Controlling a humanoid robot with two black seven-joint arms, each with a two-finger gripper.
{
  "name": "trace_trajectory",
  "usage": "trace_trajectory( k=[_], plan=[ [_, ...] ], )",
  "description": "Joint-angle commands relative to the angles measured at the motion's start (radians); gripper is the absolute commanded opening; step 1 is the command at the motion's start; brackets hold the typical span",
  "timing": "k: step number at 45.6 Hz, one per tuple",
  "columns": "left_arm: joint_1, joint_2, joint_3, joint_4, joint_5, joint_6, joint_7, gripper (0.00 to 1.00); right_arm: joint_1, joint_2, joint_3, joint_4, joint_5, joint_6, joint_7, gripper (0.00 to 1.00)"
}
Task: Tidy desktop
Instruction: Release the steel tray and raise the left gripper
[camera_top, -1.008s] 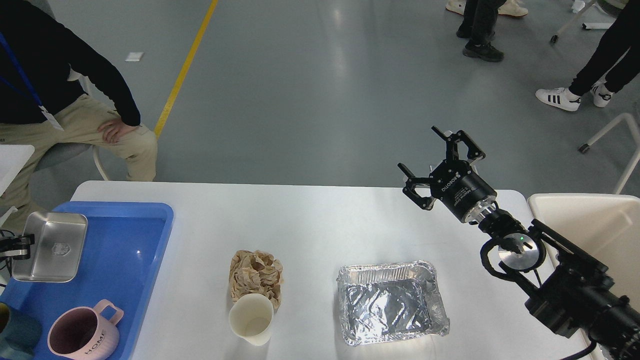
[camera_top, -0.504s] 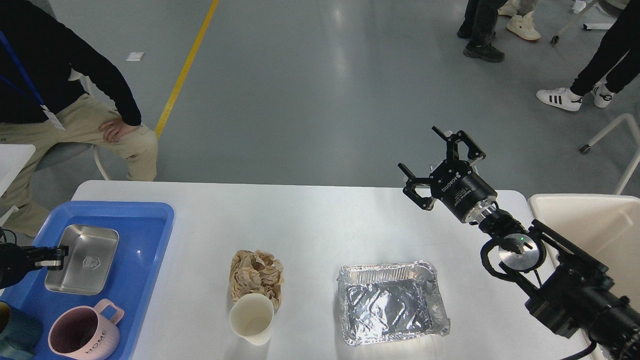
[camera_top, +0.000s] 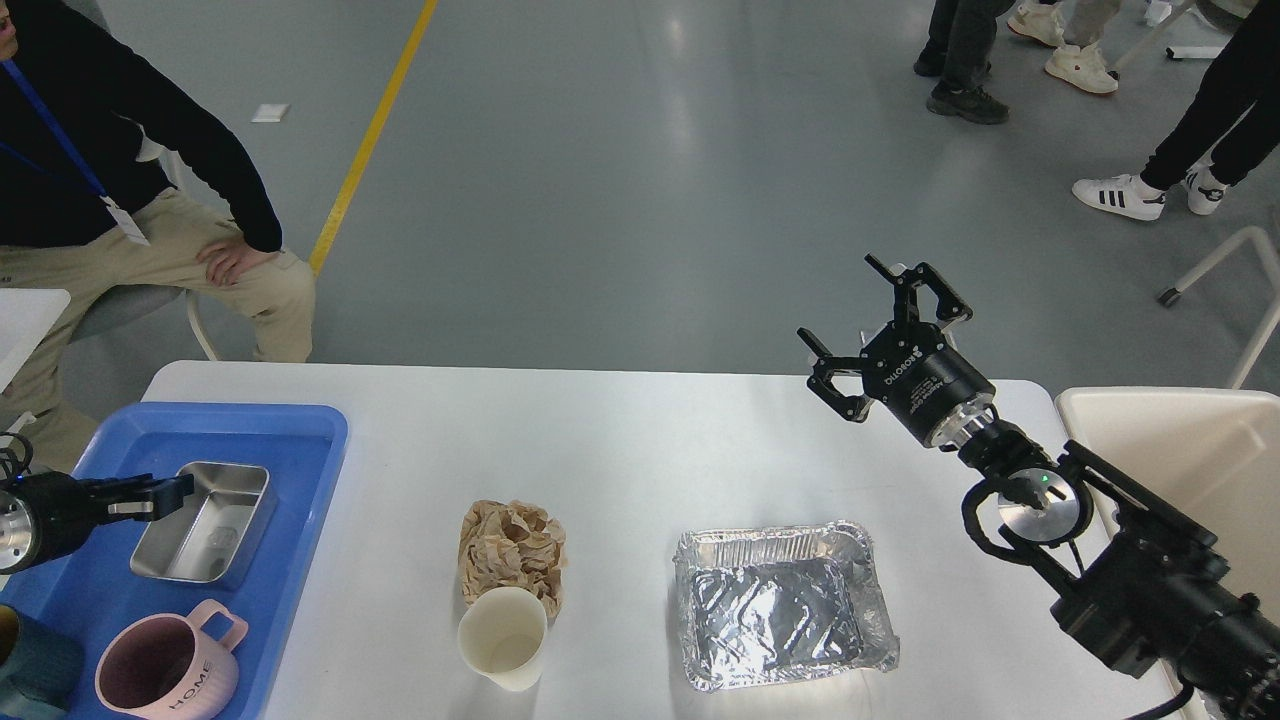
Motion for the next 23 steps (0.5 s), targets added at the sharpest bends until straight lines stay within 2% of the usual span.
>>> trace_trajectory(
  k=[1,3,9,23],
  plan=[
    [-0.023,0.038,-0.021,-0.072,-0.191,-0.005,-0.002,0.82,0.0,0.001,-0.002,-0.002,0.0,-0.001,0.0,1.0],
    [-0.031,0.064,-0.027,-0.097,-0.276,-0.016,-0.002,0.91,0.0,0.0,-0.002,-0.003,0.0,-0.001,0.0,1.0],
    [-0.046,0.084,-0.077,-0.143,-0.535,-0.04,-0.001,0.96,0.003,-0.003,-0.007,-0.003,-0.001,-0.005,-0.002,1.0],
    [0.03,0.049,-0.324,-0.235,-0.788,-0.025,-0.001,0.97,0.014,-0.009,-0.02,-0.003,-0.003,-0.02,-0.003,1.0]
  ],
)
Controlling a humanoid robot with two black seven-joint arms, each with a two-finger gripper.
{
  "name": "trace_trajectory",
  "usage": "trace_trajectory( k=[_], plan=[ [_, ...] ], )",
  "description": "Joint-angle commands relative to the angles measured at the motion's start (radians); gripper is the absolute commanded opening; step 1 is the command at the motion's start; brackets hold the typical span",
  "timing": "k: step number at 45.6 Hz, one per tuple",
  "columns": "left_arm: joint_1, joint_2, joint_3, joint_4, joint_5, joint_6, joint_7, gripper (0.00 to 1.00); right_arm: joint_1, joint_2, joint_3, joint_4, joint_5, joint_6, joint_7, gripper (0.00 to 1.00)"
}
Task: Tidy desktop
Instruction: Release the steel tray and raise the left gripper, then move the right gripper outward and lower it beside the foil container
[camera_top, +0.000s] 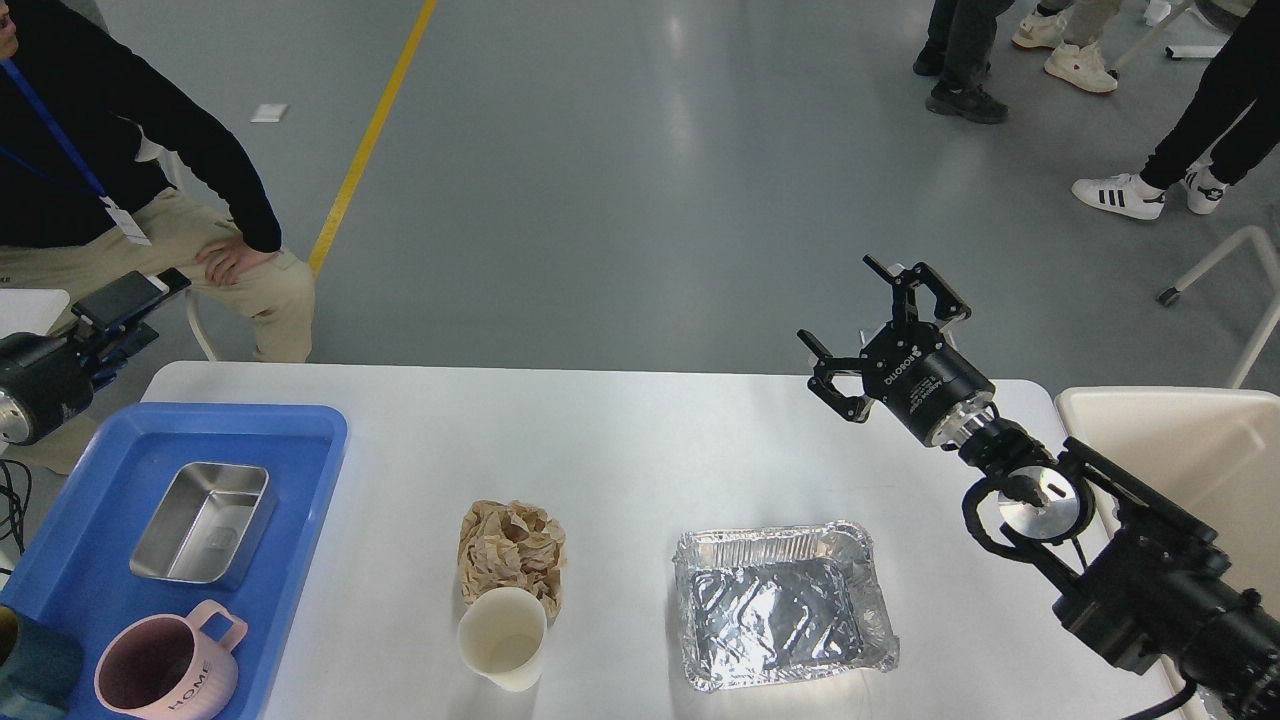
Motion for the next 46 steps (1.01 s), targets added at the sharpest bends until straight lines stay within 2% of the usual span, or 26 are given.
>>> trace_trajectory(
  k=[1,5,10,13,16,20,26,31,36,39,46],
  plan=[
    [0.047,-0.023,-0.105,-0.035,-0.095,0.018,-0.002,0.97,0.004,-0.001,-0.003,-0.001,-0.001,-0.008,-0.001,1.0],
    [0.089,-0.041,-0.169,-0.042,-0.157,0.047,-0.014,0.97,0.004,-0.001,-0.003,-0.003,-0.005,-0.011,-0.001,1.0],
    [0.145,-0.063,-0.267,-0.058,-0.242,0.047,-0.079,0.97,0.004,0.0,-0.012,-0.006,-0.024,-0.019,0.0,1.0],
    [0.188,-0.086,-0.312,-0.059,-0.287,0.029,-0.116,0.97,0.004,-0.003,-0.027,-0.009,-0.025,-0.019,0.0,1.0],
    [0.224,-0.101,-0.35,-0.059,-0.302,-0.05,-0.162,0.97,0.004,-0.004,-0.029,-0.008,-0.025,-0.021,0.0,1.0],
    [0.259,-0.067,-0.364,-0.058,-0.301,-0.155,-0.156,0.97,0.005,-0.006,-0.029,-0.006,-0.025,-0.021,0.0,1.0],
    [0.261,-0.014,-0.353,-0.056,-0.301,-0.181,-0.175,0.97,0.004,-0.012,-0.028,0.0,-0.024,-0.021,0.0,1.0],
    [0.265,-0.02,-0.378,-0.05,-0.319,-0.219,-0.203,0.97,0.007,-0.012,-0.024,0.003,-0.024,-0.021,0.0,1.0],
    [0.267,-0.018,-0.39,-0.056,-0.361,-0.264,-0.194,0.97,0.005,-0.012,-0.017,0.002,-0.024,-0.021,0.003,1.0],
    [0.267,-0.026,-0.401,-0.058,-0.413,-0.262,-0.18,0.97,0.005,-0.012,-0.008,0.0,-0.022,-0.027,0.003,1.0],
    [0.268,-0.075,-0.422,-0.058,-0.586,-0.276,-0.12,0.97,0.008,-0.018,0.025,0.0,-0.021,-0.07,0.003,1.0]
  ],
)
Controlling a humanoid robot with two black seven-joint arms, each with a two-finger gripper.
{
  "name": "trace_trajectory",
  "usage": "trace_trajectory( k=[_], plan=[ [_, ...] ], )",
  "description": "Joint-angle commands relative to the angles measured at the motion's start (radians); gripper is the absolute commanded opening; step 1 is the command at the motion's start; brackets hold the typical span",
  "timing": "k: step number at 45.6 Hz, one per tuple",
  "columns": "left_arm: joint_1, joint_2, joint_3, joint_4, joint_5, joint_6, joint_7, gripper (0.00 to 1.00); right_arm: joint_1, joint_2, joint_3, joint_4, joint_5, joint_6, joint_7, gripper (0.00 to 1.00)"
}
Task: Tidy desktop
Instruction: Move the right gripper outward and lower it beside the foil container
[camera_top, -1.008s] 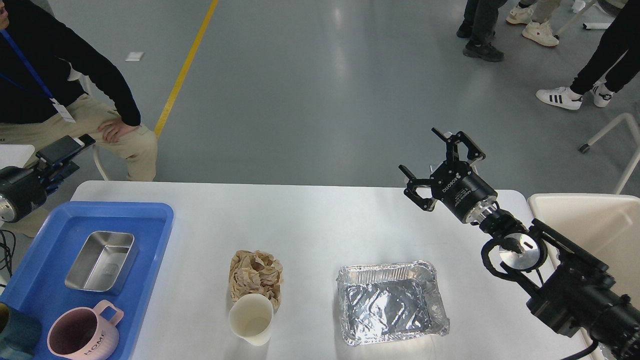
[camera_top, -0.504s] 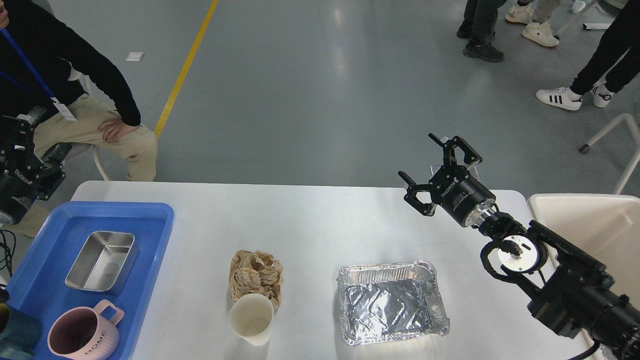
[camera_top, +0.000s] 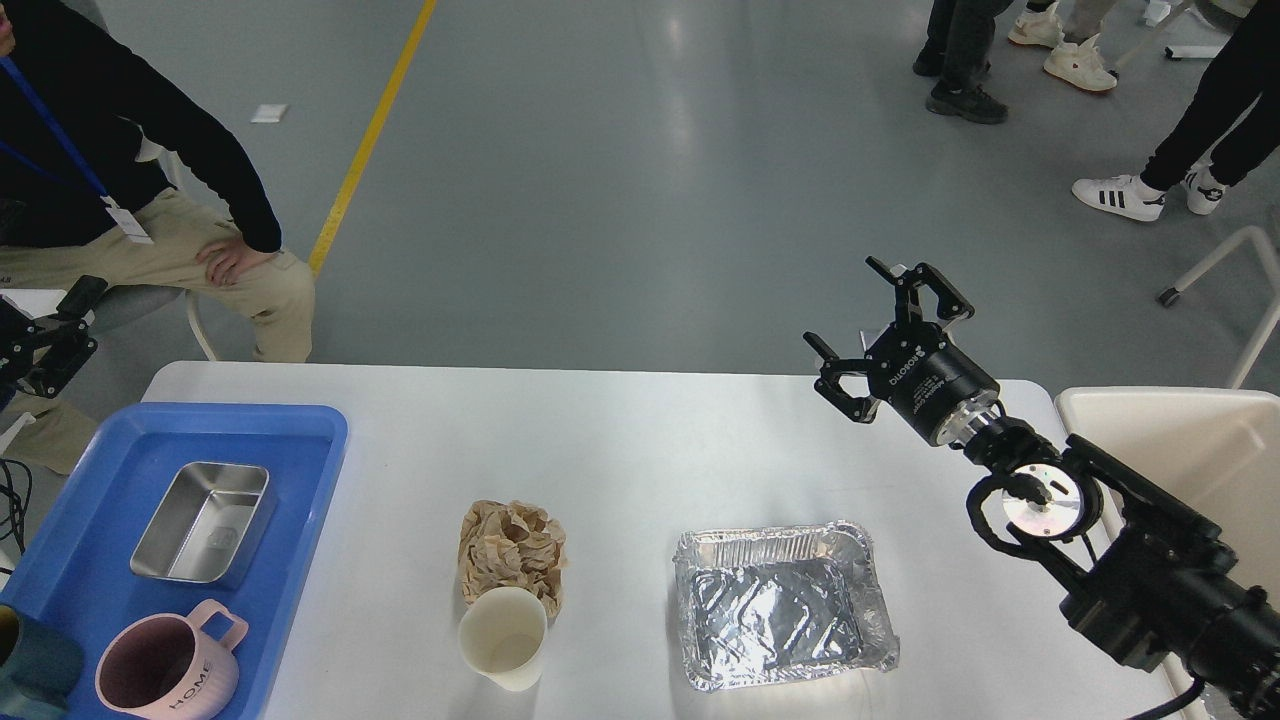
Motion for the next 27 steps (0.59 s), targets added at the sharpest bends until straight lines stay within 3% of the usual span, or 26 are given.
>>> trace_trajectory(
  k=[1,8,18,27],
  plan=[
    [0.002,-0.041,-0.026,-0.001,-0.143,-0.015,0.054,0.97,0.004,-0.011,0.018,0.001,-0.001,-0.03,0.0,1.0],
    [0.017,-0.116,-0.086,0.001,-0.24,-0.073,0.072,0.97,0.008,-0.032,0.02,-0.002,-0.001,-0.059,0.0,1.0],
    [0.037,-0.206,-0.15,0.001,-0.249,-0.075,0.094,0.97,0.007,-0.056,0.05,-0.019,-0.002,-0.062,0.029,1.0],
    [0.054,-0.208,-0.153,-0.001,-0.333,-0.078,0.19,0.97,0.02,-0.063,0.061,-0.033,-0.004,-0.071,0.066,1.0]
  ],
)
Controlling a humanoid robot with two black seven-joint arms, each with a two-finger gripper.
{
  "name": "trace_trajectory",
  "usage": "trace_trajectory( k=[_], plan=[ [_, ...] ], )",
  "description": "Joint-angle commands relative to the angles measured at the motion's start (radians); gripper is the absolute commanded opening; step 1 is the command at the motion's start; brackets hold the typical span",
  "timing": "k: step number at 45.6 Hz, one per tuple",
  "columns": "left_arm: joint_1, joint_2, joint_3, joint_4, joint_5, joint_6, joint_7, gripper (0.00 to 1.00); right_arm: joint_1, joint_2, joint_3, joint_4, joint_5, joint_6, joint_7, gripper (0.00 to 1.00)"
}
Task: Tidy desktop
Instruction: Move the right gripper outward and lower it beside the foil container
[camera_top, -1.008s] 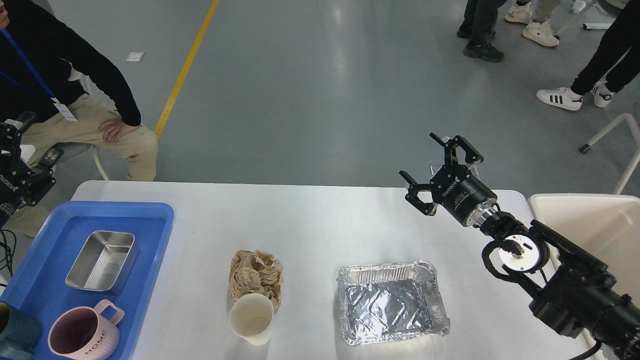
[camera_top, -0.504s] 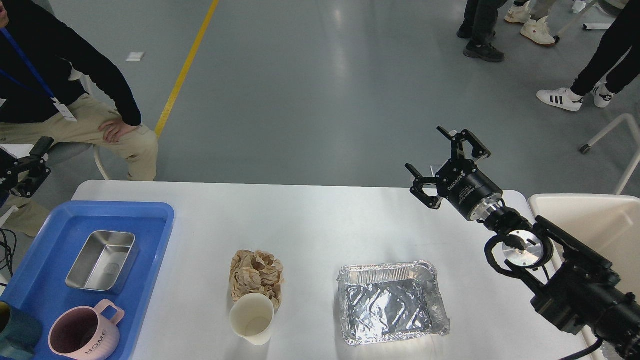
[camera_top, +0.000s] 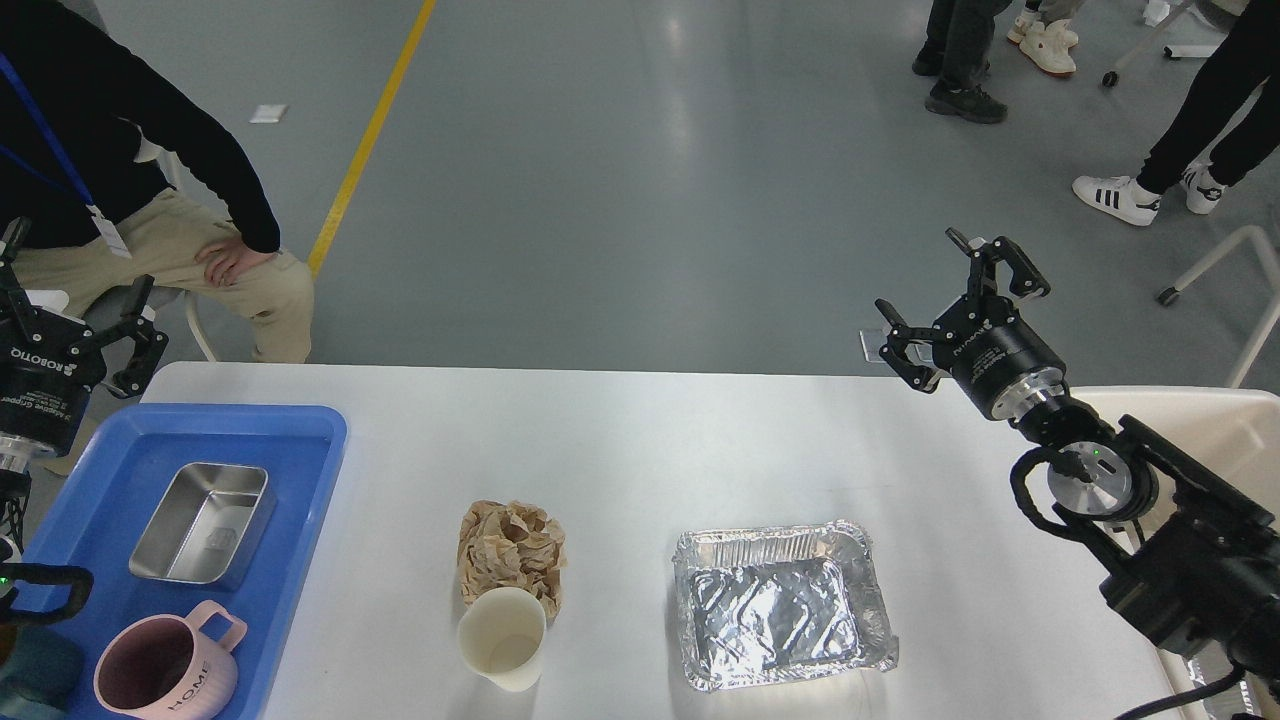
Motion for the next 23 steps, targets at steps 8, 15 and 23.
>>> trace_trajectory(
  k=[8,15,23],
  plan=[
    [0.012,-0.025,-0.017,0.014,-0.163,-0.007,0.113,0.97,0.022,-0.023,-0.01,-0.001,-0.003,-0.003,0.014,1.0],
    [0.012,-0.084,-0.041,0.014,-0.189,-0.001,0.13,0.97,0.028,-0.023,-0.017,-0.001,-0.092,-0.029,0.016,1.0],
    [0.02,-0.09,-0.041,0.017,-0.19,0.013,0.153,0.97,0.051,-0.082,-0.108,0.013,-0.188,-0.043,0.016,1.0]
  ],
)
